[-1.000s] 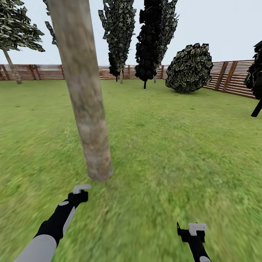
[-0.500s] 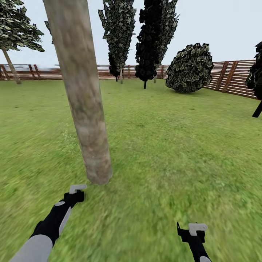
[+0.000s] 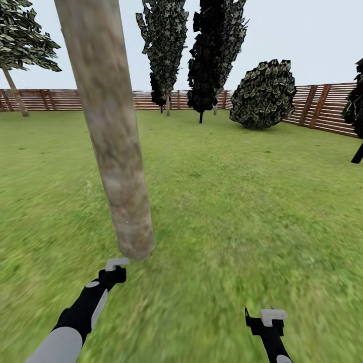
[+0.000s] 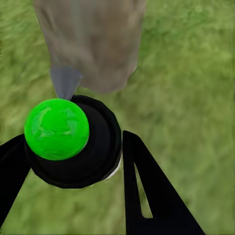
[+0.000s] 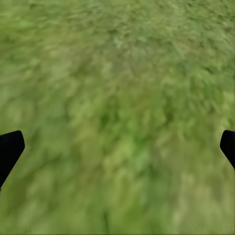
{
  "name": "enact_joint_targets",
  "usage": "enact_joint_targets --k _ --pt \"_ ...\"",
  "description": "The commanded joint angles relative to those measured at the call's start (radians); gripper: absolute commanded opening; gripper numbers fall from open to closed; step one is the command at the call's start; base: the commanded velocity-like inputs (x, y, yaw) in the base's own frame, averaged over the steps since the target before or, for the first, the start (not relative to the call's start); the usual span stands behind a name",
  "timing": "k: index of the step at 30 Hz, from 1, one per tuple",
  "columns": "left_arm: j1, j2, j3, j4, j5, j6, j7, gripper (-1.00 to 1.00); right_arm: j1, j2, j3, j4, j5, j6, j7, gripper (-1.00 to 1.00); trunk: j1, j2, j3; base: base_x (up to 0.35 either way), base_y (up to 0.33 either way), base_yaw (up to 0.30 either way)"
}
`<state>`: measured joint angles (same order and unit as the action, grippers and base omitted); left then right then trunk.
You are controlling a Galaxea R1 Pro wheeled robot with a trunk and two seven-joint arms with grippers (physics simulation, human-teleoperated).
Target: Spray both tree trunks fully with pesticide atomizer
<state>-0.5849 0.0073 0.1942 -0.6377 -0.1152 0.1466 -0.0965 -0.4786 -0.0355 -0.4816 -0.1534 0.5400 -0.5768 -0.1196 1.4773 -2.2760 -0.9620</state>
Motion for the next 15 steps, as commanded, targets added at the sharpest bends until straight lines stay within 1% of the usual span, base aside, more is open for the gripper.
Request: enact_joint_targets --k 1,3,4,5,8,9,10,11,15 --pt "0.001 0.006 0.000 0.003 0.000 0.000 0.000 -1.00 0.000 0.000 0.000 0.000 0.000 0.000 0.000 1.00 0.000 0.000 0.000 0.334 0.000 0.000" --pt "0.003 0.009 0.000 0.005 -0.001 0.002 0.000 -1.00 0.000 0.000 0.000 0.000 0.000 0.000 0.000 1.00 0.000 0.000 0.000 0.321 0.000 0.000" --pt "0.003 0.014 0.001 0.005 -0.001 0.003 0.000 -1.00 0.000 0.000 0.000 0.000 0.000 0.000 0.000 1.00 0.000 0.000 0.000 0.260 0.000 0.000" --pt "0.004 0.024 0.001 0.006 -0.001 0.003 0.001 -1.00 0.000 0.000 0.000 0.000 0.000 0.000 0.000 1.00 0.000 0.000 0.000 0.172 0.000 0.000" --pt "0.005 0.085 0.004 0.007 0.002 0.004 0.004 -1.00 0.000 0.000 0.000 0.000 0.000 0.000 0.000 1.00 0.000 0.000 0.000 0.052 0.000 0.000" --pt "0.005 0.097 0.005 0.007 0.003 0.005 0.004 -1.00 0.000 0.000 0.000 0.000 0.000 0.000 0.000 1.00 0.000 0.000 0.000 0.012 0.000 0.000" --pt "0.007 0.104 0.004 0.008 0.003 0.004 0.004 -1.00 0.000 0.000 0.000 0.000 0.000 0.000 0.000 1.00 0.000 0.000 0.000 0.006 0.000 0.000" --pt "0.009 0.103 0.002 0.010 0.003 0.003 0.004 -1.00 0.000 0.000 0.000 0.000 0.000 0.000 0.000 1.00 0.000 0.000 0.000 0.003 0.000 0.000" --pt "0.013 0.059 -0.004 0.061 0.003 0.004 -0.002 -1.00 0.000 0.000 0.000 0.000 0.000 0.000 0.000 1.00 0.000 0.000 0.000 0.000 0.000 0.000"
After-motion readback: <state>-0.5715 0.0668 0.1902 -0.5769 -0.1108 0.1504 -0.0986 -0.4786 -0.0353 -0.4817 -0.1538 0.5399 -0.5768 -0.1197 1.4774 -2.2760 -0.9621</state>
